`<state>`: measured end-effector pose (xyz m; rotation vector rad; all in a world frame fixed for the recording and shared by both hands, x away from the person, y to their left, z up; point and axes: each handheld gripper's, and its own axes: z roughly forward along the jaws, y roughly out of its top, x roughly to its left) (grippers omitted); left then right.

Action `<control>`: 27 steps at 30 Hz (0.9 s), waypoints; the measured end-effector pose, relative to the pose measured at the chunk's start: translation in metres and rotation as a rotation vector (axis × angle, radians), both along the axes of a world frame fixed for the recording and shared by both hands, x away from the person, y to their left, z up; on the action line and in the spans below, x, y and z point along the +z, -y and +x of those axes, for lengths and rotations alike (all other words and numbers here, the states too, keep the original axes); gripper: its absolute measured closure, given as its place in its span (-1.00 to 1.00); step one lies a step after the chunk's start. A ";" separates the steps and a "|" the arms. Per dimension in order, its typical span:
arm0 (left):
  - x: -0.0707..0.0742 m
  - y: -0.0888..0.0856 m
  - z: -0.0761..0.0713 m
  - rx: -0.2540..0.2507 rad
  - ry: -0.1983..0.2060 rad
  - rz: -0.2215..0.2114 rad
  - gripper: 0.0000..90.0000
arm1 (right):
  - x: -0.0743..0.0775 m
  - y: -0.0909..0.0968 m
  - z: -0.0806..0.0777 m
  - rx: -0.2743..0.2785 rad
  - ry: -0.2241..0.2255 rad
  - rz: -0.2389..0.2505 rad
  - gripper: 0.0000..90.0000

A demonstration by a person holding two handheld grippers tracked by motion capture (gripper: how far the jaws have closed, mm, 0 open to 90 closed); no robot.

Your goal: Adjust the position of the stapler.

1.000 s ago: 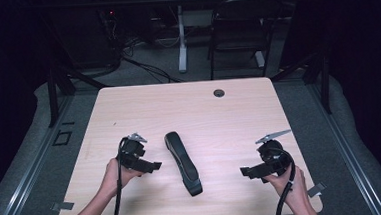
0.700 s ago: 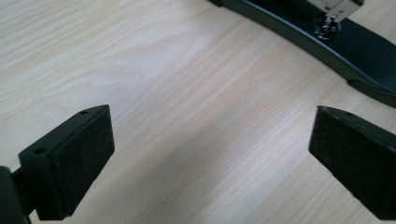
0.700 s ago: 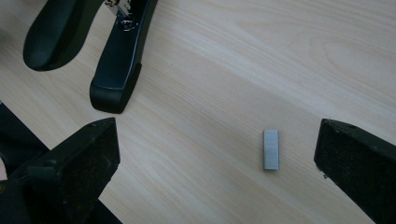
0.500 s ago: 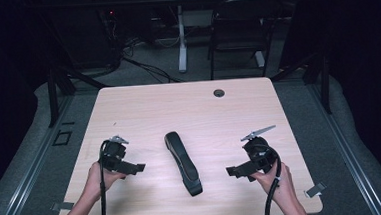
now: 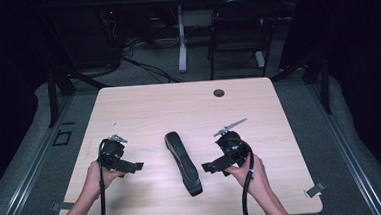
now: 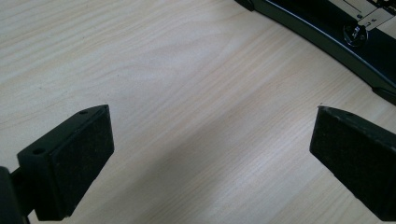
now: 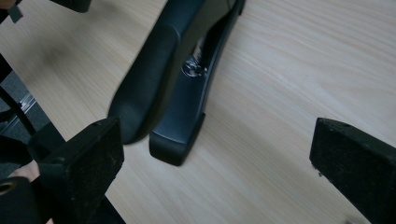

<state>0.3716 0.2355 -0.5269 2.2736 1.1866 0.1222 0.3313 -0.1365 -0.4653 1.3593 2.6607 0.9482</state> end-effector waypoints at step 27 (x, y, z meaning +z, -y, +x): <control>-0.003 0.002 0.003 -0.016 -0.011 0.006 -1.00 | -0.018 -0.080 0.008 0.081 0.010 -0.102 -0.01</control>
